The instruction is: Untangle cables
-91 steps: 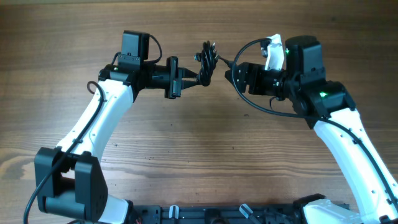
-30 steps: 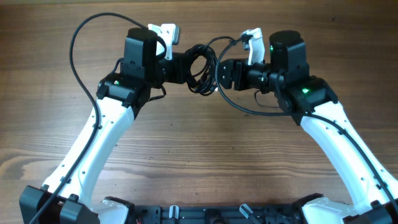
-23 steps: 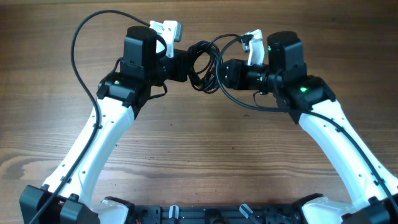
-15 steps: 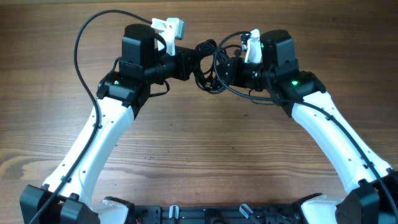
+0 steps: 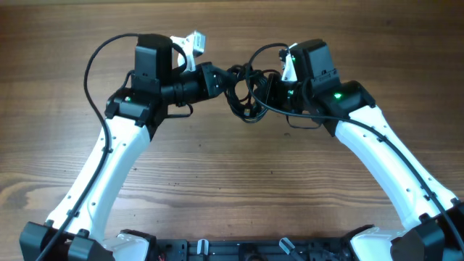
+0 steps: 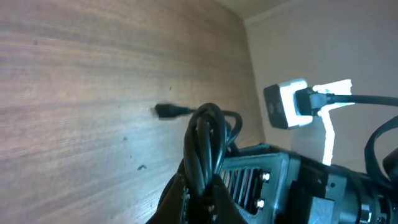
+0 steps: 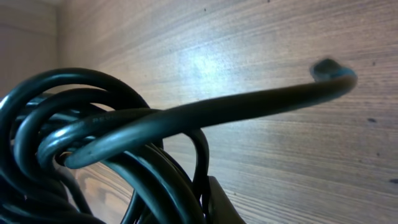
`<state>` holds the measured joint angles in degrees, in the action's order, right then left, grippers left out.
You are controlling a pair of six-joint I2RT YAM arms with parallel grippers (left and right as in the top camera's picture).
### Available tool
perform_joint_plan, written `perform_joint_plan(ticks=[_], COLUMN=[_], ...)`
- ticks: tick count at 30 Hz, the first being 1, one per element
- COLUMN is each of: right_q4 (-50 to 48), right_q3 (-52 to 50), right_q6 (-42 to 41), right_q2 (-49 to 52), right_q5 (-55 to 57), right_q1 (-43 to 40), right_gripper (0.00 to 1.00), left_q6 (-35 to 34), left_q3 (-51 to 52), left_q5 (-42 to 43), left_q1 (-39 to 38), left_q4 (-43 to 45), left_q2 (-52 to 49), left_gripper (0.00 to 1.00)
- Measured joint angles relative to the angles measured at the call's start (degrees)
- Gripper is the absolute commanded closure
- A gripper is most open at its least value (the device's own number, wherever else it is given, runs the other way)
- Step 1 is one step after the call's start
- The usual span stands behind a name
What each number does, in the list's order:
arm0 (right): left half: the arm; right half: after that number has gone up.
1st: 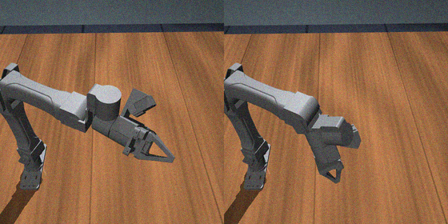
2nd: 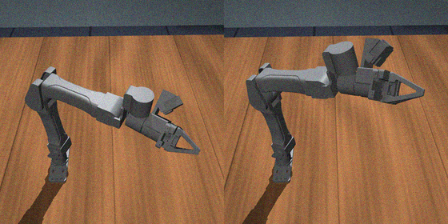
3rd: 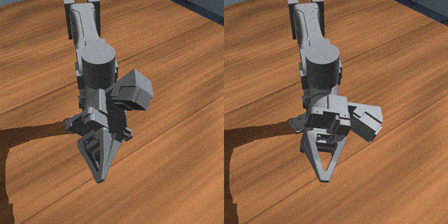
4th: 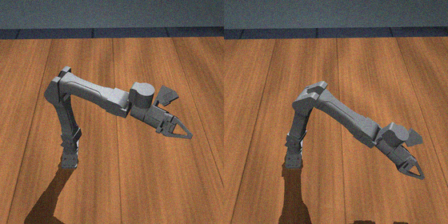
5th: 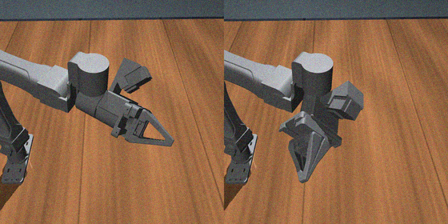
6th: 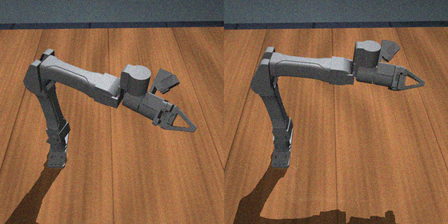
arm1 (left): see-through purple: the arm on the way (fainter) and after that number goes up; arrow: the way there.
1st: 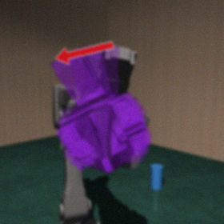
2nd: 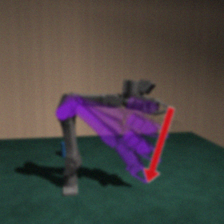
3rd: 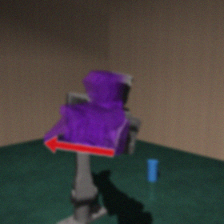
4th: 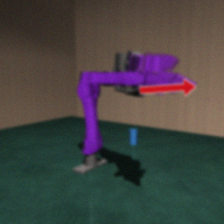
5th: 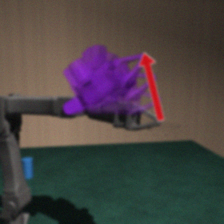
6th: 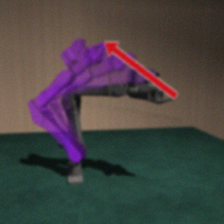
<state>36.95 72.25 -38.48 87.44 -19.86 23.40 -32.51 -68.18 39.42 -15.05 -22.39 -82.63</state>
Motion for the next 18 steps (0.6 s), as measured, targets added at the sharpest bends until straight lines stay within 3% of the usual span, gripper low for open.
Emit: perform_joint_plan(ticks=[5, 6, 9, 11, 12, 18], right_q4=[-2.51, -3.17, -2.86, -2.78, -3.15, -3.8], right_q3=[-0.7, -0.9, -1.64, -3.08, -3.39, -3.56], right_q6=[10.25, 12.72, 15.28, 15.85, 15.89, 16.31], right_q2=[0.35, 0.5, 0.66, 1.27, 1.6, 1.77], right_q5=[-6.49, -8.79, -10.27, -9.01, -8.55, -8.2], right_q1=[-0.46, -0.96, -2.05, -4.37, -4.98, -5.07], right_gripper=[0.96, 0.96, 0.96, 0.96, 0.96, 0.96], left_q6=[0.66, 0.72, 1.73, 1.73, 1.81, 1.99], left_q3=[-0.02, -0.04, -0.15, -0.83, -1.01, -1.2], left_q5=[-0.61, -0.79, -2.27, -4.96, -5.79, -7.08], left_q1=[1.46, 1.62, 1.79, 2.99, 3.17, 0.7], left_q4=[-6.58, -7.3, -8.63, -8.7, -8.7, -8.87], left_q2=[2.12, 2.51, 2.84, 2.82, 2.82, 1.92], left_gripper=[0.96, 0.88, 0.44, 0.26, 0.21, 0.21])
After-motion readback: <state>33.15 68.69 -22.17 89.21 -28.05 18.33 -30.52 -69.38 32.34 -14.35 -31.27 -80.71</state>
